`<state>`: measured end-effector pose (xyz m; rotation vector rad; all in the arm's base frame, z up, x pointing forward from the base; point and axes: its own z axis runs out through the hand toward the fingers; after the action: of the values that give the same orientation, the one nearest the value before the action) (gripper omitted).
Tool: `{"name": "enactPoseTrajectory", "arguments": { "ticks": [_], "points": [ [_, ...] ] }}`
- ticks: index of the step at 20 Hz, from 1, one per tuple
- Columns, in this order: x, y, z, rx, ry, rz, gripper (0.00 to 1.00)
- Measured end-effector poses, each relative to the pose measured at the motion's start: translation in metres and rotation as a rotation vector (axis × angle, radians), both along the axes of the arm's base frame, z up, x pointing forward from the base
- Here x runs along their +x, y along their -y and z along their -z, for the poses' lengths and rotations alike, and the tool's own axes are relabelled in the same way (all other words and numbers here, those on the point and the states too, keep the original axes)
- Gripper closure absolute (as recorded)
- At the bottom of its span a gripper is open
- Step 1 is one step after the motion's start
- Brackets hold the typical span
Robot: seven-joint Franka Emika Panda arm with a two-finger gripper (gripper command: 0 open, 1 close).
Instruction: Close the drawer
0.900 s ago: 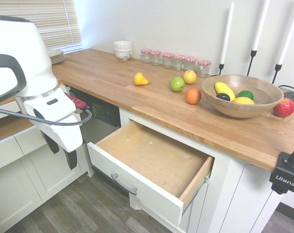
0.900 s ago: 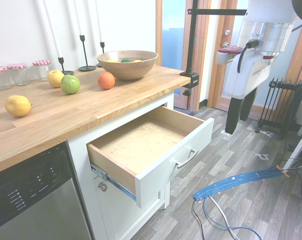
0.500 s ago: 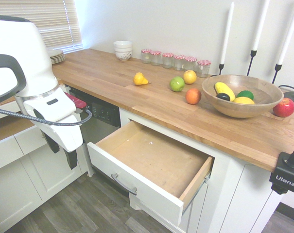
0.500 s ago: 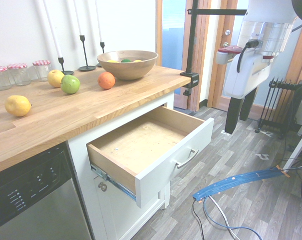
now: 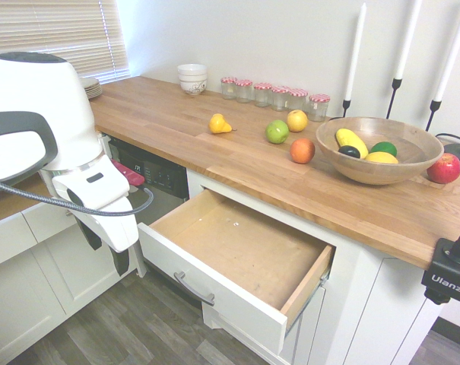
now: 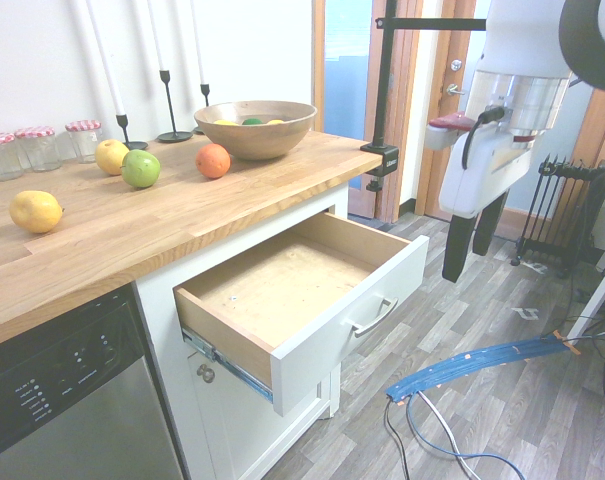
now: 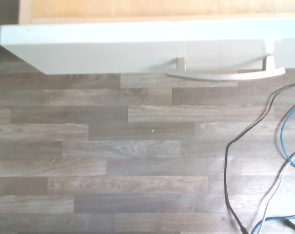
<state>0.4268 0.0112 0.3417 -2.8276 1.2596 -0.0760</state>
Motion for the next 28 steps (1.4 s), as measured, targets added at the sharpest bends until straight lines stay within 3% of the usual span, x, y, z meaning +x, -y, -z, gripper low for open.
{"name": "enactPoseTrajectory", "arguments": {
  "ticks": [14, 19, 28],
  "points": [
    [0.005, 0.032, 0.112, 0.027, -0.064, 0.0, 0.0],
    [0.014, 0.045, 0.139, 0.012, -0.034, -0.058, 0.0],
    [0.049, 0.058, 0.185, -0.006, -0.048, -0.062, 0.0]
  ]
}}
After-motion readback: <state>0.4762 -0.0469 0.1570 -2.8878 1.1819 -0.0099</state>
